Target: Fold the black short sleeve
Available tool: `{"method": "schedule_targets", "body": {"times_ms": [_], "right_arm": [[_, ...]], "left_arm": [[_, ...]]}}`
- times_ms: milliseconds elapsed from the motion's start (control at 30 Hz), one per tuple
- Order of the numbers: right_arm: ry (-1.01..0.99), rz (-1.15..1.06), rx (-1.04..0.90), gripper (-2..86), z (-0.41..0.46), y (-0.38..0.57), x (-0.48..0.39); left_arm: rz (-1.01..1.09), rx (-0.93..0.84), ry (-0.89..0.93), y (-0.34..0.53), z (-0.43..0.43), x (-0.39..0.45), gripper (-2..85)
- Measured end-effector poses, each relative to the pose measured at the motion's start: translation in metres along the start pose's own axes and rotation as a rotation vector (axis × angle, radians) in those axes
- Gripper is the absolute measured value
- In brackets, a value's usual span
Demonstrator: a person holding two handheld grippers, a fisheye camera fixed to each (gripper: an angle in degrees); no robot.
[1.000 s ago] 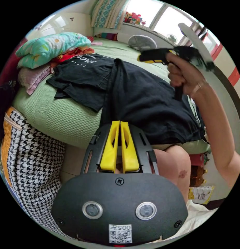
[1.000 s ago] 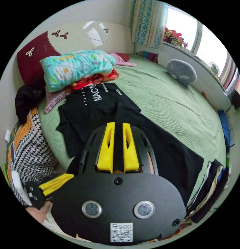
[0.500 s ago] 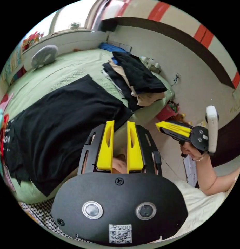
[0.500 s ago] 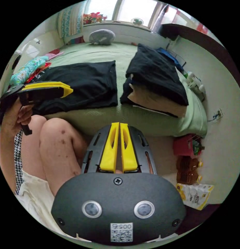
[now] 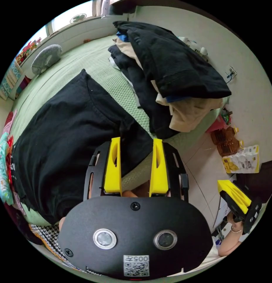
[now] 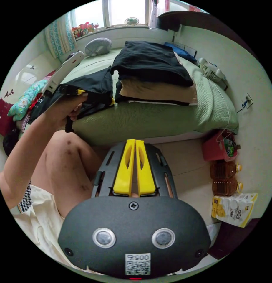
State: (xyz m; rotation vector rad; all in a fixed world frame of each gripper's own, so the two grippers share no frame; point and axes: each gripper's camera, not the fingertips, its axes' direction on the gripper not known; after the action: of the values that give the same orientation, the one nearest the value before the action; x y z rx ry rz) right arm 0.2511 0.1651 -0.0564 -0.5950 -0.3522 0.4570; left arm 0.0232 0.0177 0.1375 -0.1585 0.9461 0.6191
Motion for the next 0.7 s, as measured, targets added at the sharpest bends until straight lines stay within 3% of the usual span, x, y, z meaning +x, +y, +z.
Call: {"method": "schedule_targets", "body": {"times_ms": [167,300,533,700], "right_arm": [[0.005,-0.08,-0.024,-1.0,0.013,-0.038,0.014],[0.002,-0.18,0.029,-0.9,0.005,-0.084,0.016],[-0.13,-0.344,0.179,3.6,0.006,-0.243,0.007],[-0.294,-0.299,0.006,8.6,0.084,-0.365,0.01]], "left_arm": [[-0.038,0.033,0.014,-0.003,-0.01,-0.014,6.3],[-0.098,0.122,0.129,0.007,-0.036,-0.04,5.2],[-0.14,0.262,0.136,0.034,-0.077,-0.063,4.9],[-0.127,0.289,0.145,0.043,-0.078,-0.067,4.4]]}}
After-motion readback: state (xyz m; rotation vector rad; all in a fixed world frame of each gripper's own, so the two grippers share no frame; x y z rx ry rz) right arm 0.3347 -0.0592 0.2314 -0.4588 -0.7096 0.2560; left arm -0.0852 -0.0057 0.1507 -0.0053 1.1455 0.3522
